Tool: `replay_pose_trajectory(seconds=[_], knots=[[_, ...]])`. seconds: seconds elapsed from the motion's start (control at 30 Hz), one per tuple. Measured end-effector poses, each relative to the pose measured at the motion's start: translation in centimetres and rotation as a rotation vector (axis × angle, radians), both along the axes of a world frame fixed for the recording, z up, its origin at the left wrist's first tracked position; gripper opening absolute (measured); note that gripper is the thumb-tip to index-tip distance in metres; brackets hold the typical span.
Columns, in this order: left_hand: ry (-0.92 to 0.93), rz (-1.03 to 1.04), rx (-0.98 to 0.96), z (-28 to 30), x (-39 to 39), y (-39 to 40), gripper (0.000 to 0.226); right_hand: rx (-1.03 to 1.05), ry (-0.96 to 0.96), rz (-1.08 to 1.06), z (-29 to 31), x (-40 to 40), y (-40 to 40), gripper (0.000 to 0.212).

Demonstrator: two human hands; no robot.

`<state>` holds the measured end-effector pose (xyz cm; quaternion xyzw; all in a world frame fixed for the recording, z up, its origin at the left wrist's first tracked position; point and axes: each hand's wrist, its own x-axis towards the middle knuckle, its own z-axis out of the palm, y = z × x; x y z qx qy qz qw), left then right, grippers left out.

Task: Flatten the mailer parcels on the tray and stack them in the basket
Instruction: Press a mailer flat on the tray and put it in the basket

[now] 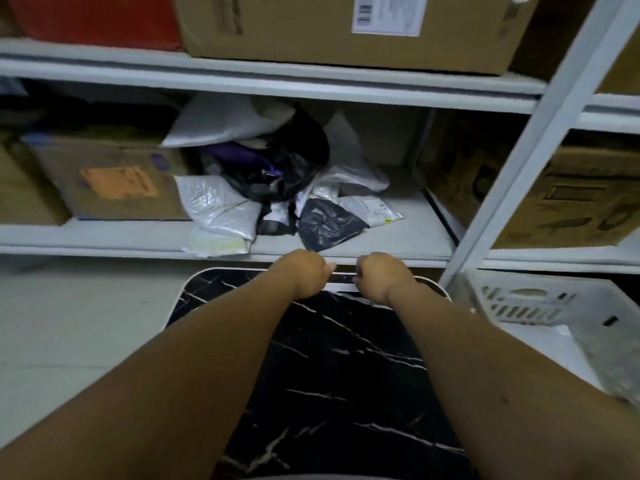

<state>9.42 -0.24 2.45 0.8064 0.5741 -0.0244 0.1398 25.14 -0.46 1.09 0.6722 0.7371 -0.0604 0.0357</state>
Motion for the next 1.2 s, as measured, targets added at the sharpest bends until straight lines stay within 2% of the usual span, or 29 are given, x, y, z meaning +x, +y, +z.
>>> replay_pose_trajectory(seconds=[0.23, 0.33, 0.5, 0.7, 0.77, 0.9, 1.1, 1.2], knots=[[-0.025, 0.251, 0.175, -0.1, -10.7, 4.4, 0.044, 0.365, 0.139, 0.067, 2.7, -10.9, 5.7, 0.04], [-0.026, 0.326, 0.257, 0.6, -13.7, 6.7, 0.038, 0.483, 0.03, 0.146, 4.9, -14.7, 9.0, 0.047], [-0.058, 0.398, 0.317, 0.7, -16.9, 10.7, 0.034, 0.597, -0.193, 0.254, 7.4, -19.2, 13.4, 0.037], [-0.082, 0.375, 0.303, -1.2, -18.3, 12.3, 0.029, 0.606, -0.472, 0.349, 7.9, -22.5, 16.4, 0.037], [-0.085, 0.374, 0.293, -2.0, -18.5, 12.4, 0.029, 0.581, -0.51, 0.411, 7.9, -23.5, 17.3, 0.038], [-0.104, 0.375, 0.292, -2.8, -19.2, 12.4, 0.029, 0.509, -0.421, 0.433, 7.6, -24.7, 18.6, 0.045], [-0.135, 0.428, 0.282, -3.0, -20.5, 11.3, 0.03, 0.518, -0.223, 0.425, 6.2, -24.5, 17.0, 0.034], [-0.166, 0.45, 0.29, -2.2, -20.0, 10.4, 0.029, 0.536, -0.181, 0.422, 6.4, -23.6, 15.4, 0.038]])
